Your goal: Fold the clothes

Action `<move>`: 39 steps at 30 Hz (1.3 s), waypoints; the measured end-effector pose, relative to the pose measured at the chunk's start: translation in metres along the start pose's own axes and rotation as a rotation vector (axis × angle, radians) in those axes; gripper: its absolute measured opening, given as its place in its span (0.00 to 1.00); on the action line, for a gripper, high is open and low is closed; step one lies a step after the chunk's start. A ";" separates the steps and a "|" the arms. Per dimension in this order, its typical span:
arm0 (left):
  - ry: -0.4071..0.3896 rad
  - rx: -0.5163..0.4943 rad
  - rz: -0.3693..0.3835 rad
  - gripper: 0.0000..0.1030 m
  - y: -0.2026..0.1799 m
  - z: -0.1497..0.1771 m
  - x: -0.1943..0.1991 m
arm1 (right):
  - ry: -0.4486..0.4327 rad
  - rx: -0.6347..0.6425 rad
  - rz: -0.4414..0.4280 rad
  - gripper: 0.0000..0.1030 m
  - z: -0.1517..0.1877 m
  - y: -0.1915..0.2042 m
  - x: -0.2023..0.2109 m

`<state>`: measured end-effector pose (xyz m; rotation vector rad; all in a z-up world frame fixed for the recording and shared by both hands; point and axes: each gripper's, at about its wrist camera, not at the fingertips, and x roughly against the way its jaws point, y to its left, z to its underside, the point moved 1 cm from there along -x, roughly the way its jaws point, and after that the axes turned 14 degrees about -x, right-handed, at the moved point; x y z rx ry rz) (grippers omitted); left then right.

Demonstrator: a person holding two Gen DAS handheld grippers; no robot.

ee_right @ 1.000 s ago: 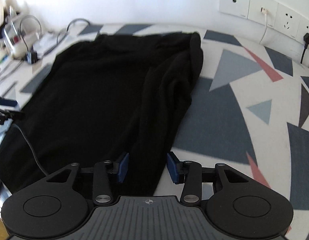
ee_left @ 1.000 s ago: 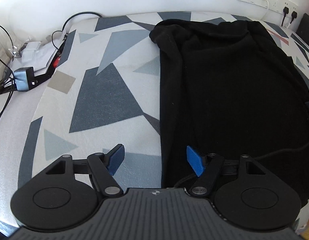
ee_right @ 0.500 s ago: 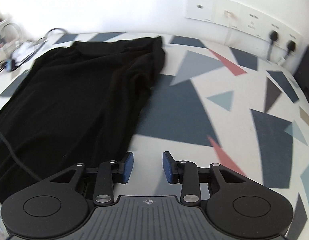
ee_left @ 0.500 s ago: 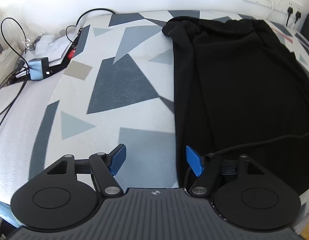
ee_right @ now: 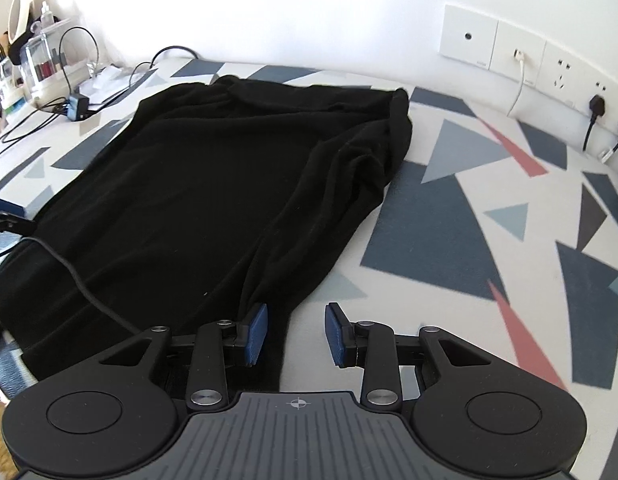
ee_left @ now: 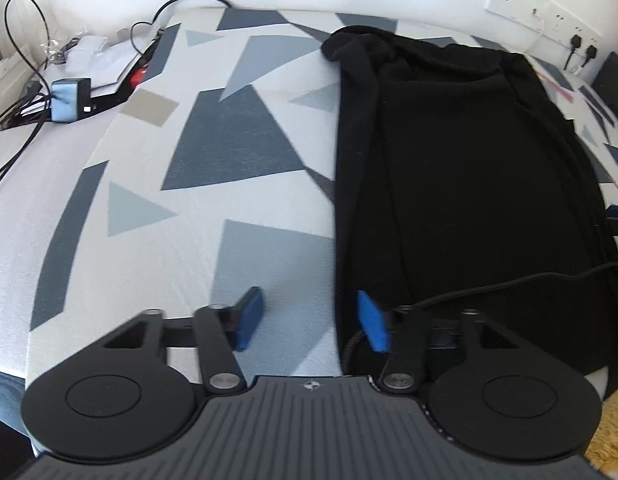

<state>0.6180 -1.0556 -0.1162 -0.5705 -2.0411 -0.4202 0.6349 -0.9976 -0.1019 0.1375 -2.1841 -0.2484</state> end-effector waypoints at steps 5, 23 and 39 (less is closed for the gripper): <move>-0.004 0.004 0.004 0.08 -0.004 -0.002 0.001 | 0.044 0.002 -0.007 0.18 0.005 0.004 -0.003; 0.035 -0.008 0.049 0.28 0.014 -0.015 0.005 | -0.135 -0.163 0.157 0.03 -0.009 -0.037 0.021; -0.032 0.013 0.091 0.02 0.000 -0.043 -0.002 | -0.471 -0.450 0.314 0.32 -0.052 -0.100 0.068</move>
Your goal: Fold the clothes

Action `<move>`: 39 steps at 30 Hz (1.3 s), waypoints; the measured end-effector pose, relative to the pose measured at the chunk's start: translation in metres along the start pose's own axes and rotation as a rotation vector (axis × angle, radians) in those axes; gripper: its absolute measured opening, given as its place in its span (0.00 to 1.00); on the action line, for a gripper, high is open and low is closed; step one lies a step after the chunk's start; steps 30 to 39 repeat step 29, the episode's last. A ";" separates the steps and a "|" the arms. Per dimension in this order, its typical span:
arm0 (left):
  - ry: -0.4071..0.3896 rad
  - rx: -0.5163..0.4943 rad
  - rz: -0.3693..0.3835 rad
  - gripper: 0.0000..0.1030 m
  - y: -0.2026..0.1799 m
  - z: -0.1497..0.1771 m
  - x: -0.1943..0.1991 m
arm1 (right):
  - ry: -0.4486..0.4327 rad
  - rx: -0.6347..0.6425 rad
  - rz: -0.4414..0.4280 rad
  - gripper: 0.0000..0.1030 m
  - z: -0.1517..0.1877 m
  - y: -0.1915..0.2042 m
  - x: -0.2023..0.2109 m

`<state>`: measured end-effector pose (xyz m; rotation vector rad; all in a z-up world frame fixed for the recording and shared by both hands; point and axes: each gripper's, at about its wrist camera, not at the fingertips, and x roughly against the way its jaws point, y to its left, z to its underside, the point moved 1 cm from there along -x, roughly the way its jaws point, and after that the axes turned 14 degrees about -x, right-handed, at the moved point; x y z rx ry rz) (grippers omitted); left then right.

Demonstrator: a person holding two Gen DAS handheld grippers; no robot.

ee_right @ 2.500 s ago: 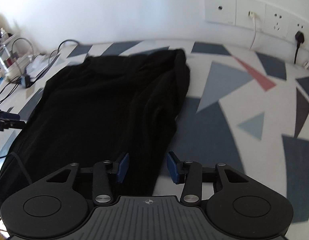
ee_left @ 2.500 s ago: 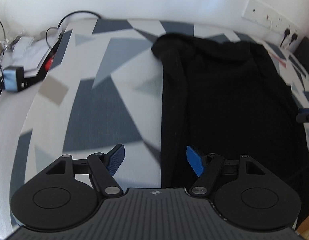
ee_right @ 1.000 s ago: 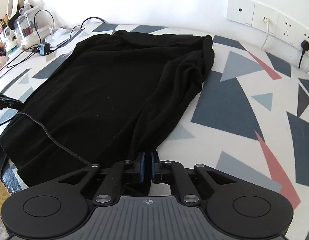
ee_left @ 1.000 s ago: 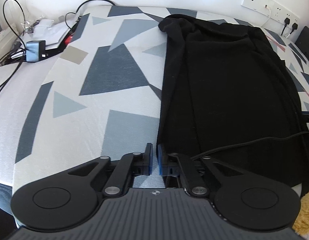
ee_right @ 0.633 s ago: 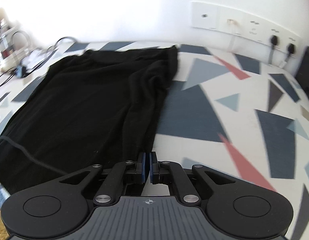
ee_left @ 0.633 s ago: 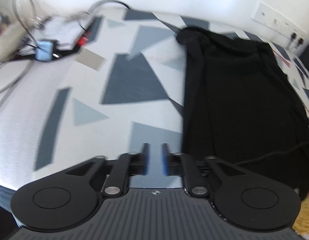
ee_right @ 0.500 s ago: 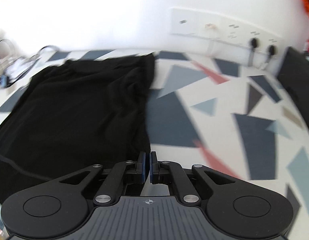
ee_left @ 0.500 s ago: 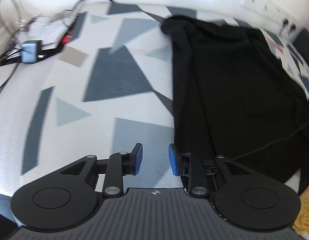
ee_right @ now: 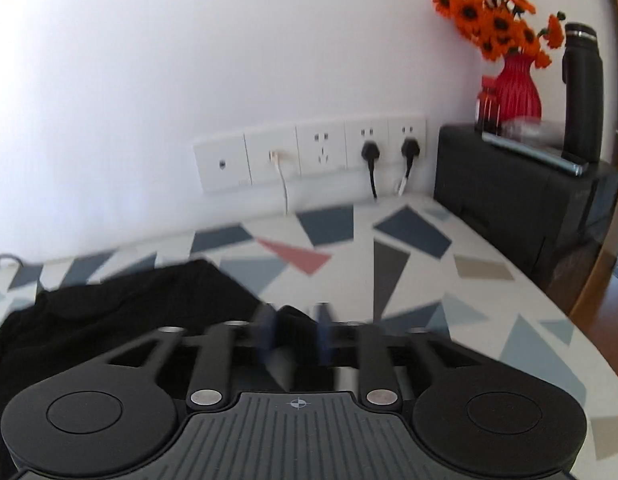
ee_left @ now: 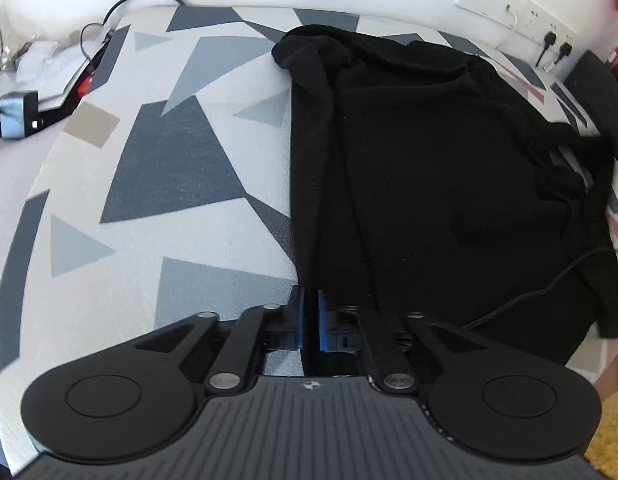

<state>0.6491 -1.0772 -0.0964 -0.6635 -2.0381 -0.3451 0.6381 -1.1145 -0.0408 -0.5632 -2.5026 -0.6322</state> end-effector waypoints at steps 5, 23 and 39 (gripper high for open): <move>-0.043 0.024 -0.001 0.01 0.005 -0.006 0.010 | 0.111 0.044 -0.001 0.38 0.031 0.002 -0.001; -0.324 0.215 -0.248 0.19 0.059 -0.086 0.063 | 0.205 0.038 -0.018 0.47 0.044 0.006 -0.014; -0.156 0.115 -0.198 0.60 0.038 -0.048 0.023 | 0.301 0.050 0.029 0.52 0.056 -0.001 -0.027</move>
